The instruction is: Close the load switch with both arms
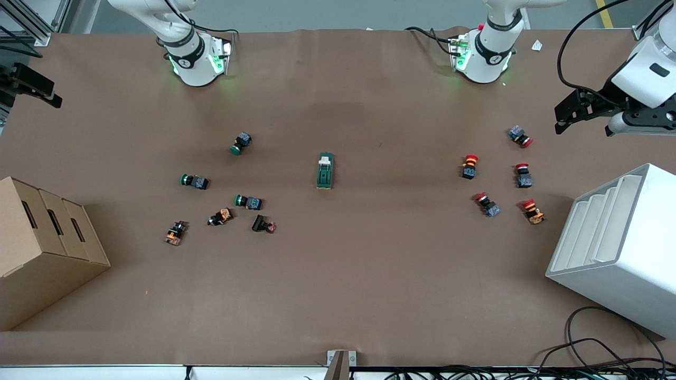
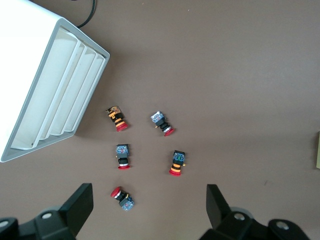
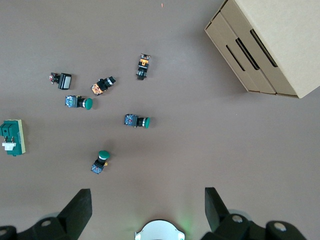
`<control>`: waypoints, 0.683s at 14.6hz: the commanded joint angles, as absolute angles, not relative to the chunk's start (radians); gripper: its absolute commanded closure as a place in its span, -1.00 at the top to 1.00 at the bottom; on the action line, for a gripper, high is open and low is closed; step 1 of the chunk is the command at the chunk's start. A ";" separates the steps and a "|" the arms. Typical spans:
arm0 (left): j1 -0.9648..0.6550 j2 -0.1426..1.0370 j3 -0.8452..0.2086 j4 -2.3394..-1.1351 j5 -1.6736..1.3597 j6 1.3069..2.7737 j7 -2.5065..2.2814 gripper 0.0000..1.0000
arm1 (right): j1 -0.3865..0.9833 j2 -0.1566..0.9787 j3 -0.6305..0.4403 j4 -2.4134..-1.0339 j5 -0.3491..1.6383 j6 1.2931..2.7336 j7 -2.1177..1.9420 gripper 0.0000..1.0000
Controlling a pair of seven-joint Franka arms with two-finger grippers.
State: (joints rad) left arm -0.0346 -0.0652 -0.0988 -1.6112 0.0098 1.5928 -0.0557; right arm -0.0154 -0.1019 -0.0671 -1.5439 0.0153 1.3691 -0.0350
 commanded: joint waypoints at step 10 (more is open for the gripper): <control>-0.205 0.124 -0.208 -1.568 0.044 1.667 -0.252 1.00 | -0.017 -0.104 -0.066 -1.543 0.029 1.367 -0.040 1.00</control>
State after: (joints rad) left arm -0.1618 0.0478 -0.1690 -1.5983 0.0206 1.6383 -0.1513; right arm -0.0152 -0.1016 -0.0663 -1.5439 0.0154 1.3688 -0.0350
